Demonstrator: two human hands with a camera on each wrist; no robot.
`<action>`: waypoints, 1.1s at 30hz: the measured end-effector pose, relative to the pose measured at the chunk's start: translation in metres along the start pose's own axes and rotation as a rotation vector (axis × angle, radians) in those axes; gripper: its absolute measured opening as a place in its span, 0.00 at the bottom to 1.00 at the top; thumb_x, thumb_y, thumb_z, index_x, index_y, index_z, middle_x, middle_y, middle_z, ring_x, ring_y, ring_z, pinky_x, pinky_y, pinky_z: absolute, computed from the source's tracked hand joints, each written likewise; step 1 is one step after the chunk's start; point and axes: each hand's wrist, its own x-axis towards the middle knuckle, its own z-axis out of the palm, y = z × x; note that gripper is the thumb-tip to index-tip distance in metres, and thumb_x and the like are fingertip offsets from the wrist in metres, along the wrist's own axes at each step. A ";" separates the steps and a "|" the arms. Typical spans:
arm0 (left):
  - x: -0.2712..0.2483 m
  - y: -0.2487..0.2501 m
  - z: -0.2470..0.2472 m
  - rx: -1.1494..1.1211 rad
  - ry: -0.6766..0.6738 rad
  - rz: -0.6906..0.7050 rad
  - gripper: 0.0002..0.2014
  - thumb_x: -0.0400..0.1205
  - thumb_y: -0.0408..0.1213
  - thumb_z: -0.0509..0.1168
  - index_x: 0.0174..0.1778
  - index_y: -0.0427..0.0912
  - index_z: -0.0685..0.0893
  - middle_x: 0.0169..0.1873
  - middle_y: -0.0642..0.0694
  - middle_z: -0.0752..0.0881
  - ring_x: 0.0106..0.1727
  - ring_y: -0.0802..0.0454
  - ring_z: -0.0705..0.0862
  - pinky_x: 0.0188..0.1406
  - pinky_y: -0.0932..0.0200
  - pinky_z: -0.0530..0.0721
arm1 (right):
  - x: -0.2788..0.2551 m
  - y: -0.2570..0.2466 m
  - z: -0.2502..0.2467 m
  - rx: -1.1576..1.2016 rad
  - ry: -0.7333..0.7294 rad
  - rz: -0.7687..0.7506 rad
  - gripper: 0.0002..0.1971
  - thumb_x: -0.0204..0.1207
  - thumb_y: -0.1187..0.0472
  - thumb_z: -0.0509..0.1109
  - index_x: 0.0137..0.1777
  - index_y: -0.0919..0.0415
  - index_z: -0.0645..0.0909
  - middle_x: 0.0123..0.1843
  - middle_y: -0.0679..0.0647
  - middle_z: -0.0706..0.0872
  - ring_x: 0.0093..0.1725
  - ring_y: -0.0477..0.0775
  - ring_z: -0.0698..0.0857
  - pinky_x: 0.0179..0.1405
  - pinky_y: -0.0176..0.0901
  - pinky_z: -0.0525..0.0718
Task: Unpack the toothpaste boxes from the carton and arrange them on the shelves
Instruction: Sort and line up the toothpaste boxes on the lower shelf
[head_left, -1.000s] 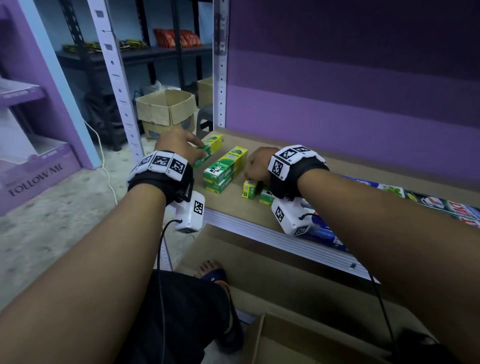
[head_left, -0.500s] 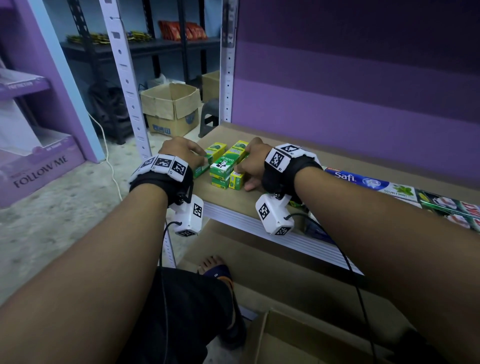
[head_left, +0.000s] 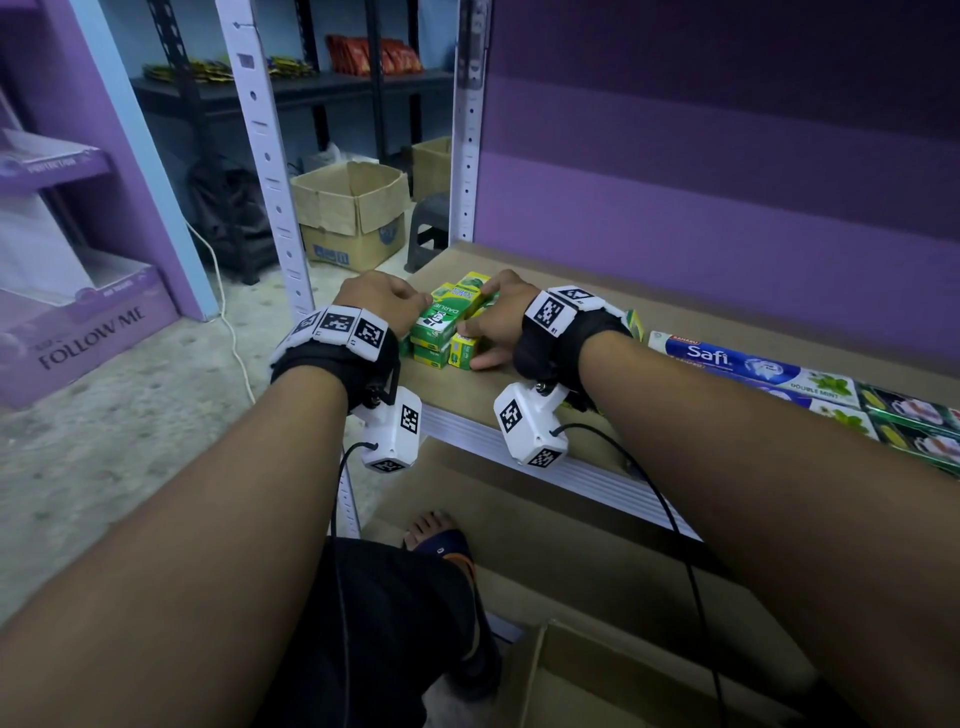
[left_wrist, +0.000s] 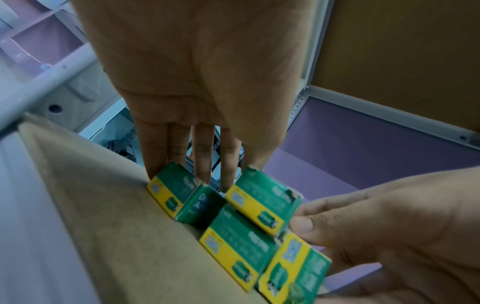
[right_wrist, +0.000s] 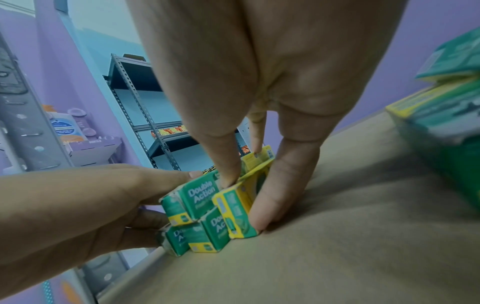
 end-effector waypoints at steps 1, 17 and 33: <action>0.000 0.000 0.000 0.001 0.007 0.000 0.14 0.80 0.55 0.68 0.48 0.50 0.92 0.43 0.46 0.91 0.42 0.50 0.86 0.40 0.63 0.76 | 0.002 0.000 0.002 0.020 0.006 -0.002 0.29 0.69 0.67 0.80 0.65 0.54 0.69 0.52 0.57 0.73 0.42 0.68 0.89 0.35 0.62 0.91; 0.002 0.009 0.001 0.084 0.044 0.036 0.11 0.81 0.50 0.67 0.51 0.49 0.91 0.42 0.48 0.86 0.40 0.50 0.81 0.41 0.62 0.75 | 0.011 0.005 -0.010 0.058 -0.016 -0.047 0.19 0.73 0.72 0.76 0.61 0.54 0.79 0.58 0.60 0.83 0.47 0.64 0.91 0.39 0.56 0.93; -0.030 0.090 0.020 0.093 -0.053 0.349 0.08 0.80 0.43 0.70 0.53 0.49 0.90 0.52 0.51 0.89 0.53 0.54 0.84 0.50 0.65 0.76 | -0.073 0.011 -0.124 -0.100 0.093 -0.114 0.07 0.79 0.71 0.69 0.47 0.59 0.84 0.41 0.58 0.85 0.26 0.56 0.90 0.31 0.49 0.92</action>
